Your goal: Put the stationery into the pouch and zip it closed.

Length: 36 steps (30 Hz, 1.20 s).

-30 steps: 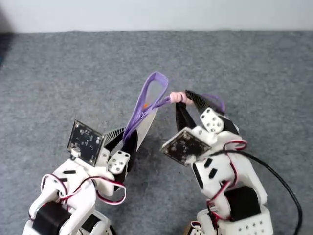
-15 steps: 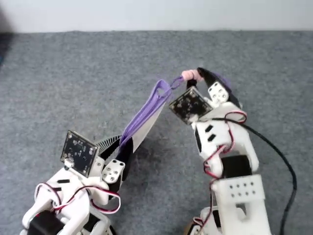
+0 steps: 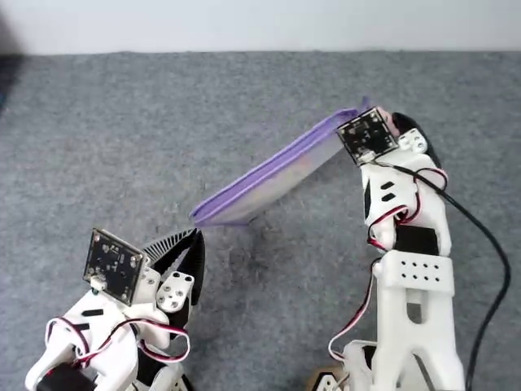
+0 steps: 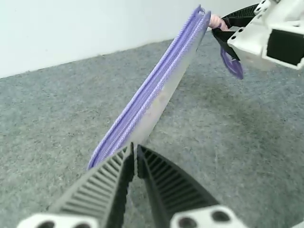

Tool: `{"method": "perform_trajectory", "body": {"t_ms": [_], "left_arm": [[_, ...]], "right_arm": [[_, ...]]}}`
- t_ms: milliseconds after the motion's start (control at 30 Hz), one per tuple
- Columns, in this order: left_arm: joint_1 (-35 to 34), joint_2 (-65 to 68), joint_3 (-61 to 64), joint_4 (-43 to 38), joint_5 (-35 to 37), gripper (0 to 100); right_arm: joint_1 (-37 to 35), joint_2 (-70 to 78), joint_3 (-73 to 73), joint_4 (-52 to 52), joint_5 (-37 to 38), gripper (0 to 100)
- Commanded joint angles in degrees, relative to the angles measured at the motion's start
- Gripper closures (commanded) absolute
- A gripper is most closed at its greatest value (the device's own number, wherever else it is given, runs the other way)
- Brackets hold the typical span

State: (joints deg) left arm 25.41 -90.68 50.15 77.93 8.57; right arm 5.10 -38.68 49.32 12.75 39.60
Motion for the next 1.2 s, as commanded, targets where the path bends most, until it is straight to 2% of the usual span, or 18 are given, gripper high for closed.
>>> {"method": "perform_trajectory", "body": {"t_ms": [0,200,300,467,633,867,1033,1167], "left_arm": [[-0.26,-0.09,-0.4,-0.26,0.62,99],[-0.26,-0.18,-1.45,-3.16,0.62,98],[-0.26,0.09,-2.95,-4.4,1.05,89],[-2.99,0.44,-4.62,-4.48,6.24,76],[-2.46,0.44,-4.79,-4.48,6.51,75],[-2.29,0.44,-6.9,-4.4,6.68,75],[1.41,0.44,-8.57,-3.96,9.41,75],[4.22,0.44,-8.13,-3.96,10.46,75]], "right_arm": [[-1.63,-2.95,-1.05,-1.19,-0.79,99.1],[-6.46,-8.22,-0.79,0.31,-0.97,99.1],[-10.15,-12.97,-0.79,5.32,-1.05,99.1],[-17.1,-21.14,-0.79,13.67,-1.05,99.1],[-23.34,-25.98,-0.79,17.36,-0.88,99.1],[-28.62,-26.59,-0.97,16.84,-0.62,99.1],[-31.52,-25.89,-0.97,16.48,-0.62,99.1],[-32.04,-23.08,-0.97,11.21,-0.62,99.1]]}}
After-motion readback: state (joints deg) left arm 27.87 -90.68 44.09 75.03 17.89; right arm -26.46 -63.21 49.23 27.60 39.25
